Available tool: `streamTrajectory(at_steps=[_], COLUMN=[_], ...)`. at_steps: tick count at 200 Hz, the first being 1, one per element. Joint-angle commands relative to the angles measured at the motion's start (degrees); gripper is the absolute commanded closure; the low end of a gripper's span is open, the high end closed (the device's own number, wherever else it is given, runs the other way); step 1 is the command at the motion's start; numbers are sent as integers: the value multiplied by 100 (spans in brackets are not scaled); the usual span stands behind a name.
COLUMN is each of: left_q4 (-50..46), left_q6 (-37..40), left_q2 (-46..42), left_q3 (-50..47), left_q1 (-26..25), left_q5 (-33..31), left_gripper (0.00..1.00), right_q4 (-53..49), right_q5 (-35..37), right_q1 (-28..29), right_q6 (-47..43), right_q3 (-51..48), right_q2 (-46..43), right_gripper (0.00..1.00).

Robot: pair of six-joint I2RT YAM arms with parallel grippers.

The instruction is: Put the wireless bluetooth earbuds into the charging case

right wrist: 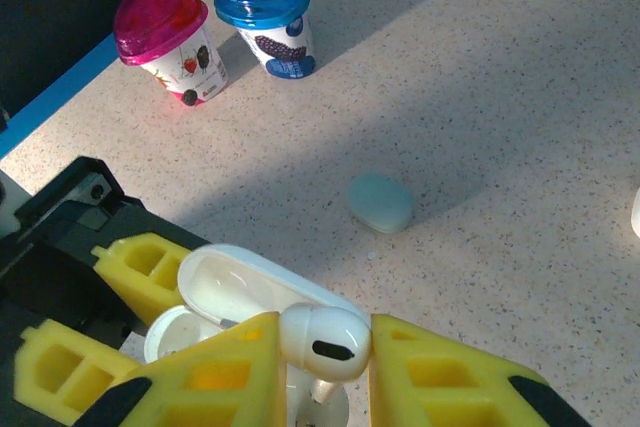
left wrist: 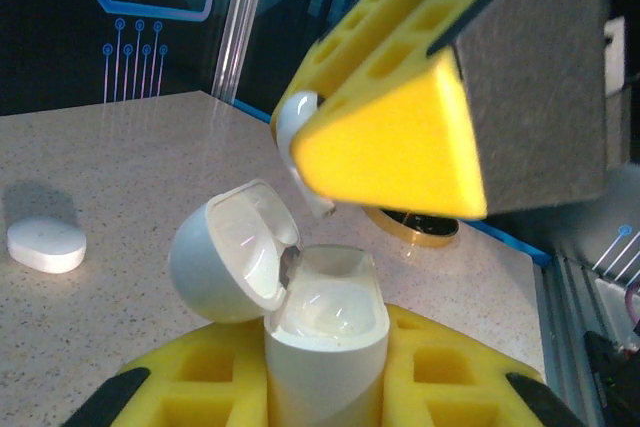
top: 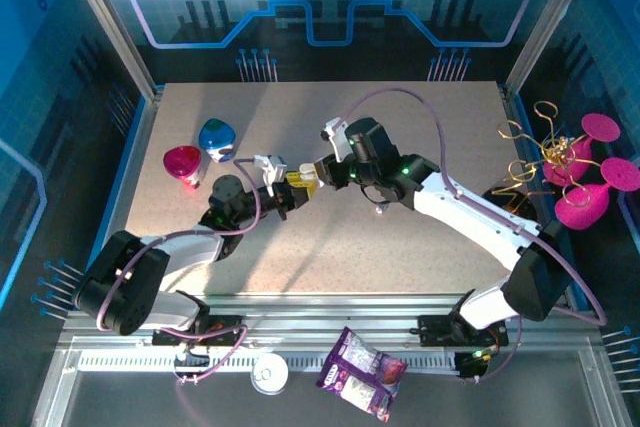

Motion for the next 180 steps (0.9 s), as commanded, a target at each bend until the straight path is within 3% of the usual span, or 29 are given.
streamTrajectory(at_steps=[1,135,180], left_q4=[345,461,612], left_q6=[-160,-267,-280], left_q2=[15,30,137], left_q3=[183,249,263], left_q1=[-33,-45,-46], left_q5=[-107,-466,-378], left_gripper=[84,85,85], right_q4=[167,240,327], right_q5=[-82,-113,-222], right_q1=[107,128,125], right_q6=[11,13,28], right_q3=[-116,-262,-162], right_q2=[58,-92,-200], right_gripper=[77,76,69])
